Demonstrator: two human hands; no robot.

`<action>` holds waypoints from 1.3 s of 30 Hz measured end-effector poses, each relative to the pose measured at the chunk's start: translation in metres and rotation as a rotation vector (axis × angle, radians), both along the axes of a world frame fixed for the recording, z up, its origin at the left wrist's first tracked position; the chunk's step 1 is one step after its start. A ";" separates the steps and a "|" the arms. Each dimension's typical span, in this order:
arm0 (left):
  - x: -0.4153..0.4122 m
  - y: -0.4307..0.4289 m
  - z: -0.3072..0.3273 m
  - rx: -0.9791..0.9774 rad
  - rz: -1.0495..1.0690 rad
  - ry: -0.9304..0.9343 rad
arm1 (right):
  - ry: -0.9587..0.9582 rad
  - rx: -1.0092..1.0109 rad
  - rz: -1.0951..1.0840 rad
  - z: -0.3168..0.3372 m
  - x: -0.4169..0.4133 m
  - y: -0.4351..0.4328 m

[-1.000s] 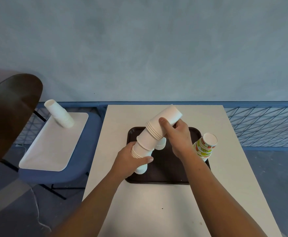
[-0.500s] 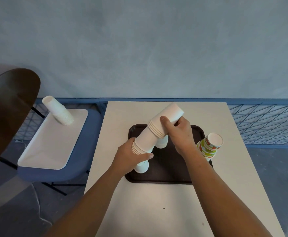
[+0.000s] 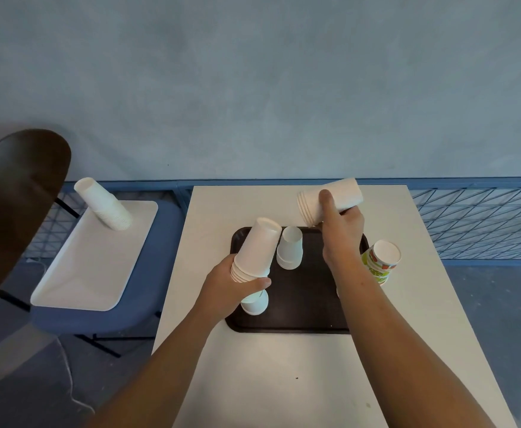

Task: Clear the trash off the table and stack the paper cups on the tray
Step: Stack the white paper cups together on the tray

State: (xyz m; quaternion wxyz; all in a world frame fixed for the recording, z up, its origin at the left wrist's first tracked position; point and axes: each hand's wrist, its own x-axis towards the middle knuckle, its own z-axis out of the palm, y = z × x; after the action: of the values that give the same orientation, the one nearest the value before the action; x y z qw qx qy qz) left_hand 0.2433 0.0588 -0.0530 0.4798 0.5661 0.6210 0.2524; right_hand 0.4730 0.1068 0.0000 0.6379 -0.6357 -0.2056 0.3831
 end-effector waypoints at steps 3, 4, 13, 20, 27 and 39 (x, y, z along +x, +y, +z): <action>-0.002 0.000 0.004 -0.012 0.020 -0.080 | -0.349 -0.140 0.061 -0.016 -0.004 0.006; -0.003 0.000 0.006 -0.017 0.024 -0.105 | -0.435 -0.173 0.104 -0.023 -0.006 0.008; -0.005 0.005 0.016 -0.032 0.026 -0.204 | -0.612 -0.494 0.504 -0.090 -0.016 0.016; -0.007 0.003 0.014 -0.063 -0.002 -0.237 | -0.642 -0.041 0.292 -0.043 -0.032 -0.020; 0.006 -0.007 0.021 -0.039 -0.148 -0.106 | -0.617 -0.103 0.873 0.011 -0.042 -0.050; 0.009 -0.027 0.045 0.048 -0.166 -0.047 | -0.557 0.020 0.715 0.017 -0.031 -0.073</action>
State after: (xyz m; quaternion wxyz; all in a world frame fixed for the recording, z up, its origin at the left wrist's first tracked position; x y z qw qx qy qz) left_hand 0.2524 0.0314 -0.0082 0.4999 0.6209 0.5542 0.2398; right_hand 0.4415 0.0340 0.0165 0.3919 -0.5975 -0.5796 0.3917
